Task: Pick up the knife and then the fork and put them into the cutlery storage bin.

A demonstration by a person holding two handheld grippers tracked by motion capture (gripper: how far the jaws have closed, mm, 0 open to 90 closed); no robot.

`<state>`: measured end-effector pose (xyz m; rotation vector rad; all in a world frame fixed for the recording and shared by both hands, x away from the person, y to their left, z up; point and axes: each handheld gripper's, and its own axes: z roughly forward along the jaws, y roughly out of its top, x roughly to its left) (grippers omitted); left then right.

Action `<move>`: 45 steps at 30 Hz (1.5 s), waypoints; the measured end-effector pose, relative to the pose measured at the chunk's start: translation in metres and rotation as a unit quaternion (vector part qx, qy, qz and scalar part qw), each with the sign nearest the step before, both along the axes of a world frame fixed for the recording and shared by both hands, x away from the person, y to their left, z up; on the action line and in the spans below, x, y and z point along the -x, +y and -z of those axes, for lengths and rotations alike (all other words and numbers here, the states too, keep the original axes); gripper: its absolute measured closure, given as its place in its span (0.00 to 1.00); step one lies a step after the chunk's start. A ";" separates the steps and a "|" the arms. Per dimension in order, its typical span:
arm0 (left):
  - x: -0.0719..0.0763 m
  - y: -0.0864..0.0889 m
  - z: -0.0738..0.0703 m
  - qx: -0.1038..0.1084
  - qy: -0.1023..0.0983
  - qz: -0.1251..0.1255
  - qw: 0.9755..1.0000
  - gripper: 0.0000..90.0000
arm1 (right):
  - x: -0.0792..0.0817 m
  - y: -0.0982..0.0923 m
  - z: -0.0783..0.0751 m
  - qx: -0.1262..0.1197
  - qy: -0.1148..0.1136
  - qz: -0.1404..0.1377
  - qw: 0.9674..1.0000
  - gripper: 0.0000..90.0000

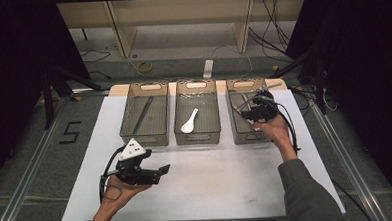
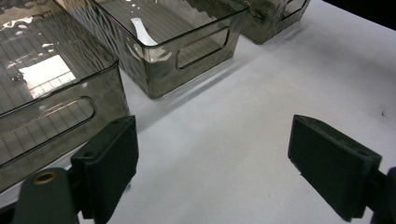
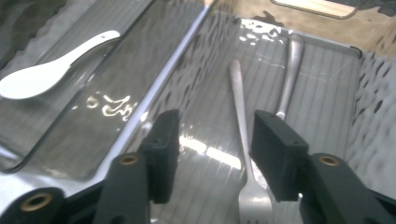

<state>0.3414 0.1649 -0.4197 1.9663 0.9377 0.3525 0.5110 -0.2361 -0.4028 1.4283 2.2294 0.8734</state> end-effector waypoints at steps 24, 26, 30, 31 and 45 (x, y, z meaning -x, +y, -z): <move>0.000 0.003 -0.002 0.023 -0.002 0.000 1.000 0.17 | 0.074 0.021 -0.019 -0.058 -0.066 -0.074 0.993 0.38; 0.001 0.002 -0.002 0.023 -0.003 0.002 1.000 0.17 | 0.079 0.022 -0.017 -0.063 -0.068 -0.078 0.993 0.38; 0.000 0.003 -0.002 0.025 -0.002 0.002 1.000 0.17 | 0.092 0.022 -0.013 -0.077 -0.075 -0.083 0.991 0.38; 0.001 0.003 -0.002 0.025 -0.002 0.002 1.000 0.17 | 0.097 0.022 -0.011 -0.085 -0.075 -0.085 0.990 0.38; -0.001 0.003 -0.003 0.034 0.000 0.008 0.999 0.17 | 0.147 0.008 0.008 -0.135 -0.102 -0.100 0.981 0.33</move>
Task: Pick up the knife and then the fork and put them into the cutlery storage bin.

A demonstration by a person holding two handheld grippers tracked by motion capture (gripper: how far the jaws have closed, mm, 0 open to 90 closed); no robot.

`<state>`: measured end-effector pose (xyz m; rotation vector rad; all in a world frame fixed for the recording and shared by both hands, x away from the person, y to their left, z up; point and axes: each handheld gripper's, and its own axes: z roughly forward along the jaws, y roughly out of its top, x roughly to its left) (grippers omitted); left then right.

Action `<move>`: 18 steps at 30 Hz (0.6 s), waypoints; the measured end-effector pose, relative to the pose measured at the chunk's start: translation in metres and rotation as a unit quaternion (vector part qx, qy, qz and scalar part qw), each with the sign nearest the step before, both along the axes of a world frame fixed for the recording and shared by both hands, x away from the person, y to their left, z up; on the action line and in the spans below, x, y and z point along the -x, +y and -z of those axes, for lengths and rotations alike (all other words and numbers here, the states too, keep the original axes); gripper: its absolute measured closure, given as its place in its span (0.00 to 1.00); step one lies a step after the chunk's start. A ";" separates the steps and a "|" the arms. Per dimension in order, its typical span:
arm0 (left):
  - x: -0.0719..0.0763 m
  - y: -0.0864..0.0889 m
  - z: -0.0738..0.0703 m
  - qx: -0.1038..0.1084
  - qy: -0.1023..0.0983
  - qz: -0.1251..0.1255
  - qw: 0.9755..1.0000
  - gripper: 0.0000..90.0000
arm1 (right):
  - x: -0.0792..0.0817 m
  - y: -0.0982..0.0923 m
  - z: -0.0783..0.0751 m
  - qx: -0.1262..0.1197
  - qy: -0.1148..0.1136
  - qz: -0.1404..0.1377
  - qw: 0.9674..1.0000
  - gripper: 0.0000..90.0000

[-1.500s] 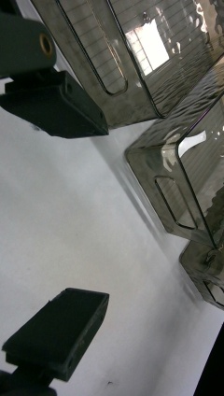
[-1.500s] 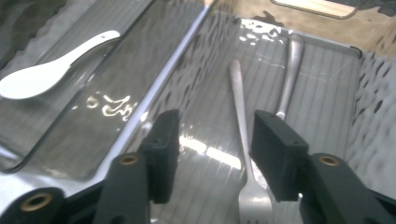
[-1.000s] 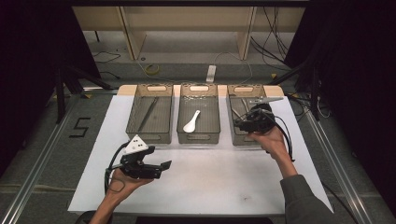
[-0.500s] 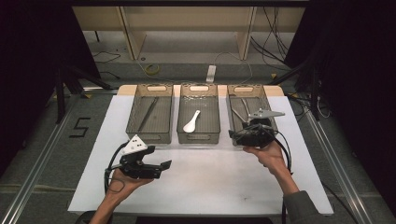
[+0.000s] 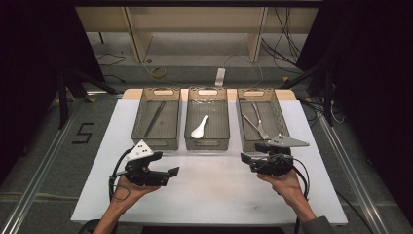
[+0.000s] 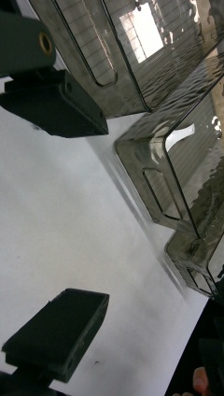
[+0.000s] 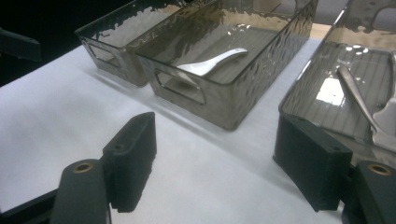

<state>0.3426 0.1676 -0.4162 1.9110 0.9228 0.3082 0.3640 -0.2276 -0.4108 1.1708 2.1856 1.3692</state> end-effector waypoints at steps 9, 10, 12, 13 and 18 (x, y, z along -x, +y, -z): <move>0.000 0.000 0.001 0.004 0.002 0.000 1.000 0.17 | 0.026 -0.015 0.009 -0.036 -0.010 0.002 0.999 0.31; 0.000 0.000 0.000 0.004 0.003 0.001 1.000 0.17 | 0.029 -0.014 0.009 -0.037 -0.011 0.002 0.999 0.31; 0.002 0.001 0.000 0.007 0.002 0.001 1.000 0.17 | 0.033 -0.013 0.010 -0.035 -0.017 0.000 0.999 0.30; 0.002 0.002 0.000 0.009 0.002 0.001 1.000 0.17 | 0.035 -0.012 0.010 -0.036 -0.018 -0.001 0.999 0.29; 0.003 0.003 0.000 0.012 0.005 0.003 1.000 0.16 | 0.041 -0.010 0.013 -0.037 -0.012 -0.009 0.999 0.25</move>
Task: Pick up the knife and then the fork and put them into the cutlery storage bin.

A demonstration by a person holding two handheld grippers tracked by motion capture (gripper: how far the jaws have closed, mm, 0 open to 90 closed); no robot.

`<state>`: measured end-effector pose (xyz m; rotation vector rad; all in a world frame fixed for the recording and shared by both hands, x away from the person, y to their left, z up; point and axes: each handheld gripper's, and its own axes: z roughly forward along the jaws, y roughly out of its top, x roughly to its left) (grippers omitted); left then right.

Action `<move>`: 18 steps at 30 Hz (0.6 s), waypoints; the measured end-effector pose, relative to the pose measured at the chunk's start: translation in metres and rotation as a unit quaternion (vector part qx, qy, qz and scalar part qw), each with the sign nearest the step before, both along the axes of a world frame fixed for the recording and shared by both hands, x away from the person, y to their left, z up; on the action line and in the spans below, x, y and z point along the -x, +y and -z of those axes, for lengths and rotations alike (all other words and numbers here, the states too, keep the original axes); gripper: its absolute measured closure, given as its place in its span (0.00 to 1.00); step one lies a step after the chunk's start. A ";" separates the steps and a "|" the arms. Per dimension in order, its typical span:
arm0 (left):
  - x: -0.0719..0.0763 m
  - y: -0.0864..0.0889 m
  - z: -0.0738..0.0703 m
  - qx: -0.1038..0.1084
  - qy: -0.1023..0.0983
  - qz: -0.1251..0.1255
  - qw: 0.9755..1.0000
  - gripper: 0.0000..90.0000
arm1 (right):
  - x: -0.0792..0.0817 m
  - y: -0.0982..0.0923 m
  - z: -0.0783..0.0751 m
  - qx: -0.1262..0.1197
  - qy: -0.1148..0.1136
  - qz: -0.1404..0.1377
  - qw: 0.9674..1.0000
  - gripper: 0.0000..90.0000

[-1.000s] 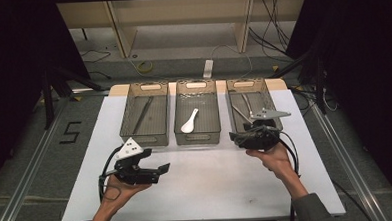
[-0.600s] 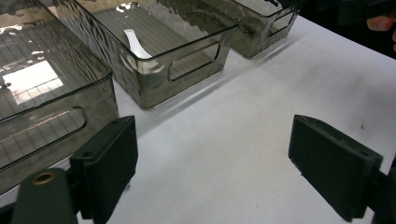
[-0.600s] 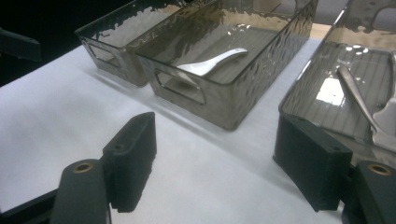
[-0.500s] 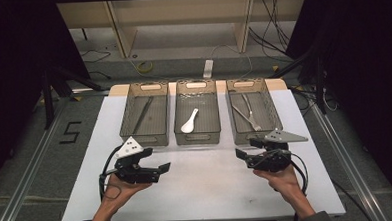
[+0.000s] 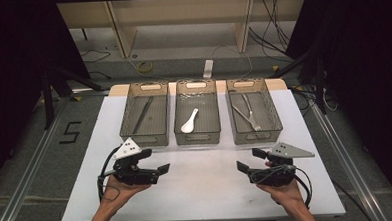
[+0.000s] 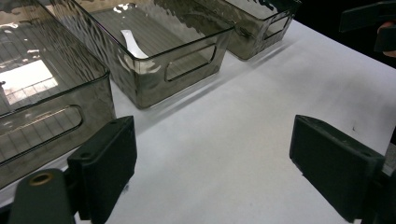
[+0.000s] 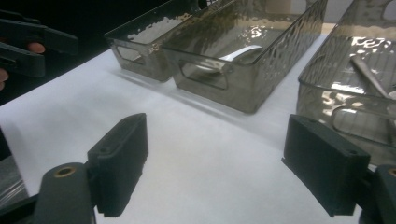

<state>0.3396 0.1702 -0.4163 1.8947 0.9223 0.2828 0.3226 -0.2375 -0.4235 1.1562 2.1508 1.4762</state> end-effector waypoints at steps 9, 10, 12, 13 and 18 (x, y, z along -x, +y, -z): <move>0.001 0.002 0.000 0.005 0.000 0.003 1.000 0.15 | 0.008 -0.006 0.001 0.000 0.003 0.012 1.000 0.23; 0.002 0.002 0.000 0.007 0.000 0.004 1.000 0.15 | 0.009 -0.006 0.002 0.002 0.004 0.013 1.000 0.23; 0.002 0.002 0.000 0.008 0.001 0.005 1.000 0.15 | 0.011 -0.007 0.003 0.003 0.005 0.014 1.000 0.23; 0.002 0.002 0.000 0.009 0.002 0.006 1.000 0.15 | 0.011 -0.008 0.003 0.003 0.003 0.014 1.000 0.23; 0.001 0.002 0.000 0.010 0.003 0.007 1.000 0.15 | 0.012 -0.010 0.003 0.003 0.003 0.018 1.000 0.22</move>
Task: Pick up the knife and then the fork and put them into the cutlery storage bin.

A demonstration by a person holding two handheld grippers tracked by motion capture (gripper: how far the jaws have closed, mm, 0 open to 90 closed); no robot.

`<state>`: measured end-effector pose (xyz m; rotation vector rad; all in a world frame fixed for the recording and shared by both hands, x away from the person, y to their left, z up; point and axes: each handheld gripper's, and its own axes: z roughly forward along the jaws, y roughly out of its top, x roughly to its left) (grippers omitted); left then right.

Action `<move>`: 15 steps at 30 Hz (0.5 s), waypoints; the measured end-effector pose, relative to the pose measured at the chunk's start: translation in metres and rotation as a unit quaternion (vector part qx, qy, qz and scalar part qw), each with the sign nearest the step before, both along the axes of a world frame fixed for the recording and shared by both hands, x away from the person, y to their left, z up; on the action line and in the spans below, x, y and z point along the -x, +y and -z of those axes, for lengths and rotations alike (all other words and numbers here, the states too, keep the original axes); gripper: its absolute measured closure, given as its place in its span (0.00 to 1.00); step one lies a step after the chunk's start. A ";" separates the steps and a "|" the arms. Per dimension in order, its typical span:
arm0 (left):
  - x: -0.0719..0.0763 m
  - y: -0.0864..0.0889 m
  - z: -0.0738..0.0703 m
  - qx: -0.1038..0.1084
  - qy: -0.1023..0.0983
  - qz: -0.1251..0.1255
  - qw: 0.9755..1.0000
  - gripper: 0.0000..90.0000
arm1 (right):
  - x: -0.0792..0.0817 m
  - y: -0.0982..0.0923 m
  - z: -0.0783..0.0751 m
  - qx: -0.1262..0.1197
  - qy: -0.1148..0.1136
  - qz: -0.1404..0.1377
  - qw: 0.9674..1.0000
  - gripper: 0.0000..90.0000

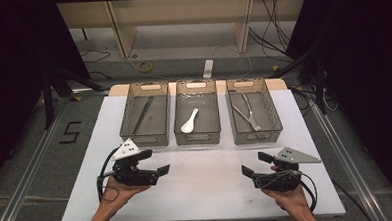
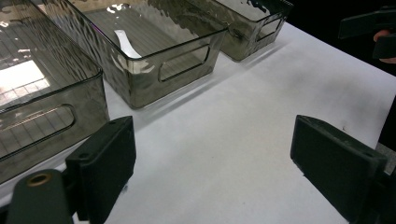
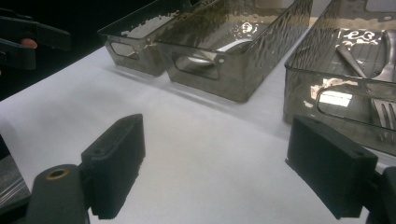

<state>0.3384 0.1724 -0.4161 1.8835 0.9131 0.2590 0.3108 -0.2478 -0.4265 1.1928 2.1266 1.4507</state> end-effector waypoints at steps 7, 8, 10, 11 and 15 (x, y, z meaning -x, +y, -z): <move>0.000 0.001 0.000 0.006 0.000 -0.002 1.000 0.15 | 0.000 0.000 0.000 0.001 0.000 0.000 1.000 0.22; 0.000 0.001 0.000 0.006 0.000 -0.002 1.000 0.15 | 0.000 0.000 0.000 0.001 0.000 0.000 1.000 0.22; 0.000 0.000 0.000 0.005 -0.001 -0.001 1.000 0.15 | 0.000 0.000 0.000 0.000 0.000 0.001 1.000 0.22; 0.000 0.000 0.000 0.004 -0.001 -0.001 1.000 0.15 | 0.000 0.000 0.000 0.001 0.000 0.002 1.000 0.22; 0.000 0.001 0.000 0.006 0.001 -0.003 1.000 0.15 | 0.000 0.000 0.000 0.001 -0.001 0.001 1.000 0.22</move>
